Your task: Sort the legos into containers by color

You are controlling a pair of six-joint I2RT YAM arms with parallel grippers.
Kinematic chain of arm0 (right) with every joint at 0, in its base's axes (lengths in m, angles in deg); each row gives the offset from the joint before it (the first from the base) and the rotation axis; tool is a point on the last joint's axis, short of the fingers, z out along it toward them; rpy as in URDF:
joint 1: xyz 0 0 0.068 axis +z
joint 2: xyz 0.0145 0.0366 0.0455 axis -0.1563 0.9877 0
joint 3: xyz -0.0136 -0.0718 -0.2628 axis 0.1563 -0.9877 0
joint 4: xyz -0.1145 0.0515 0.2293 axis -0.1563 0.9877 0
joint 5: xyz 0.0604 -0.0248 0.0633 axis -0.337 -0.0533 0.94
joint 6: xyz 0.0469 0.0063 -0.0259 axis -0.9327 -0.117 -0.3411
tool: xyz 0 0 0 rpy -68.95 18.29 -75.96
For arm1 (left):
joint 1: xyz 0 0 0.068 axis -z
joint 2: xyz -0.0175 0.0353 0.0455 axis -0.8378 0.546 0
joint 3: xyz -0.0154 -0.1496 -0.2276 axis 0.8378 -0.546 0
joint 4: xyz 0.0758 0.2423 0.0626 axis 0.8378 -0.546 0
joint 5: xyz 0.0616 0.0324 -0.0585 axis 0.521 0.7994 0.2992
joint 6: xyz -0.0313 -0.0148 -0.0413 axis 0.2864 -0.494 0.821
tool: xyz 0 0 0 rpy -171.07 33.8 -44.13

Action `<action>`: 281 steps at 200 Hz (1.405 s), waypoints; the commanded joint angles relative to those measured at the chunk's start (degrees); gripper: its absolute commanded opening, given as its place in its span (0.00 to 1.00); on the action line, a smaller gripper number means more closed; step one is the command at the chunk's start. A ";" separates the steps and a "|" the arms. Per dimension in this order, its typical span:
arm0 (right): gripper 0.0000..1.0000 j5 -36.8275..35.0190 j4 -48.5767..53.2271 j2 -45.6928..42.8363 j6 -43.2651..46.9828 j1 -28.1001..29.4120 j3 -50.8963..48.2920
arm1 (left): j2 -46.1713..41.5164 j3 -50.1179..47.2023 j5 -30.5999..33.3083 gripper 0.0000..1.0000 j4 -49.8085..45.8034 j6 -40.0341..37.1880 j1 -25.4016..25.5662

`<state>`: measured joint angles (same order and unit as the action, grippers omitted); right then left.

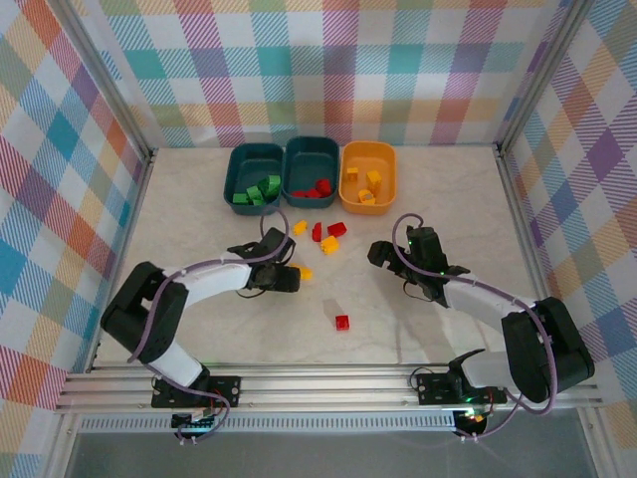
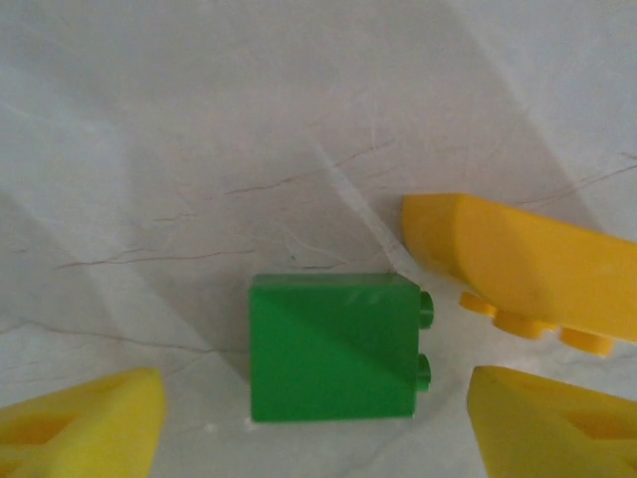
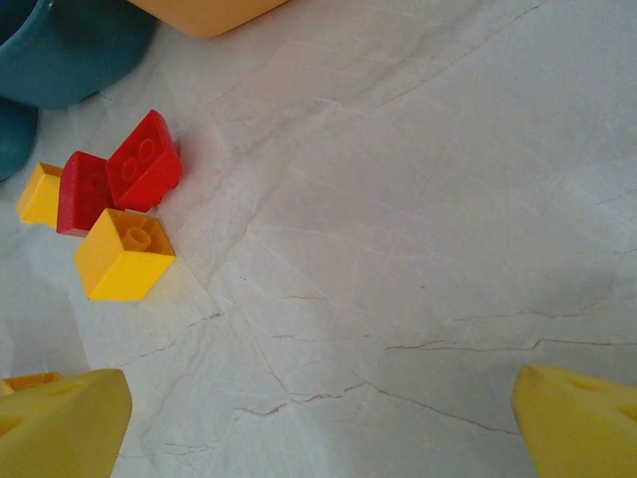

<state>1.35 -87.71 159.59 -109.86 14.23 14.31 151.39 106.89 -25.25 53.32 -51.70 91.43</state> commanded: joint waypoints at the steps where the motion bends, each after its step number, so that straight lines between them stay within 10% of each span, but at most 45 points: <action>1: 0.98 0.29 -1.10 -0.81 0.00 -0.11 1.32 | 1.87 2.05 0.26 0.71 1.46 -1.57 0.19; 126: 0.98 0.90 -1.56 -0.27 -0.24 -0.11 1.38 | -2.89 6.03 9.38 0.38 -1.31 -1.22 -0.06; 171: 0.97 2.21 -2.15 0.89 -0.70 -0.12 1.73 | -5.53 15.09 9.01 0.38 -3.40 3.03 -9.93; 228: 0.97 2.67 -1.93 0.74 -0.82 -0.11 1.72 | 14.69 39.66 2.55 0.33 -10.18 7.44 -23.09; 281: 0.97 1.88 -0.58 -1.99 0.41 -0.11 1.56 | 31.02 58.92 0.99 0.35 -17.25 6.59 -25.20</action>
<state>2.88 -88.52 159.70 -109.84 14.23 14.66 178.12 158.23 -22.26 42.63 -45.16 66.49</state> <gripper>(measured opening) 0.973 0.402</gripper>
